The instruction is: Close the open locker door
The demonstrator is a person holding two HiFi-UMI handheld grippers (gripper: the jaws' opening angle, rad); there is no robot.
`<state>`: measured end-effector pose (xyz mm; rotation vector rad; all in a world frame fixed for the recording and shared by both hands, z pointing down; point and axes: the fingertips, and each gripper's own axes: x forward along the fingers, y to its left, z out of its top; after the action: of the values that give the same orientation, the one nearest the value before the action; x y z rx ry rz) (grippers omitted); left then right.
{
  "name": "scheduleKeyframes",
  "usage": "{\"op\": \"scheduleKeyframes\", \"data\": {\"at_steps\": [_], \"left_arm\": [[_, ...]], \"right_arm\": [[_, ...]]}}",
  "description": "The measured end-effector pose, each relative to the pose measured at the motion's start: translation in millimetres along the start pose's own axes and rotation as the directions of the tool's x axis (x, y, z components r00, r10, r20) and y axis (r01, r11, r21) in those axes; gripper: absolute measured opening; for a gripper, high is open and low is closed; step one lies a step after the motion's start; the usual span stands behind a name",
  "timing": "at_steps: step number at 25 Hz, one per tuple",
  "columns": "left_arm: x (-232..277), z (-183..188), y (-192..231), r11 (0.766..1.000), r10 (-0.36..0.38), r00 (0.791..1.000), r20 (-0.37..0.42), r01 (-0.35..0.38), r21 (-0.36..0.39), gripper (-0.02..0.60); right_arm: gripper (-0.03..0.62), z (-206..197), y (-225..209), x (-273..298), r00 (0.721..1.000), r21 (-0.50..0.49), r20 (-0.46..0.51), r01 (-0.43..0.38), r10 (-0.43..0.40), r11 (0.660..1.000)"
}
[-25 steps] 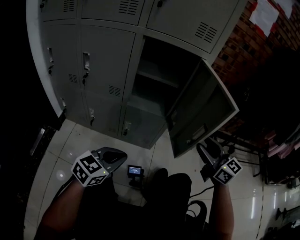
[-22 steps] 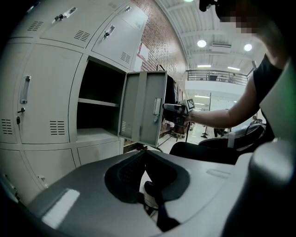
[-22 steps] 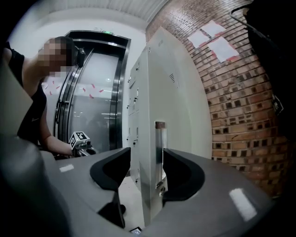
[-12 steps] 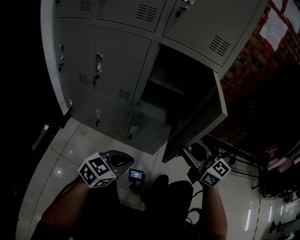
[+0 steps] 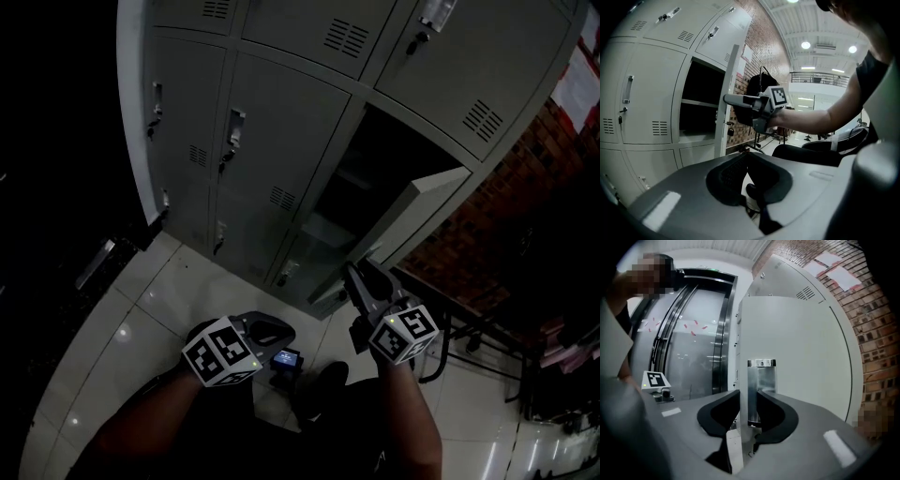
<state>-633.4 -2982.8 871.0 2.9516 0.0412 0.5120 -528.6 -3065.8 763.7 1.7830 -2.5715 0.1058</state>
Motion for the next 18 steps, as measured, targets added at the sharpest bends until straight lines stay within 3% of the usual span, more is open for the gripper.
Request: {"op": "scheduleKeyframes", "data": {"at_steps": [8, 18], "left_arm": [[-2, 3, 1, 1.000, 0.001, 1.000, 0.012, -0.001, -0.010, 0.012], [-9, 3, 3, 1.000, 0.017, 1.000, 0.020, -0.016, -0.019, 0.012]], "right_arm": [[0.118, 2, -17, 63, 0.990, -0.012, 0.020, 0.137, -0.137, 0.990], [0.101, 4, -60, 131, 0.971, -0.069, -0.032, 0.233, -0.236, 0.970]]}}
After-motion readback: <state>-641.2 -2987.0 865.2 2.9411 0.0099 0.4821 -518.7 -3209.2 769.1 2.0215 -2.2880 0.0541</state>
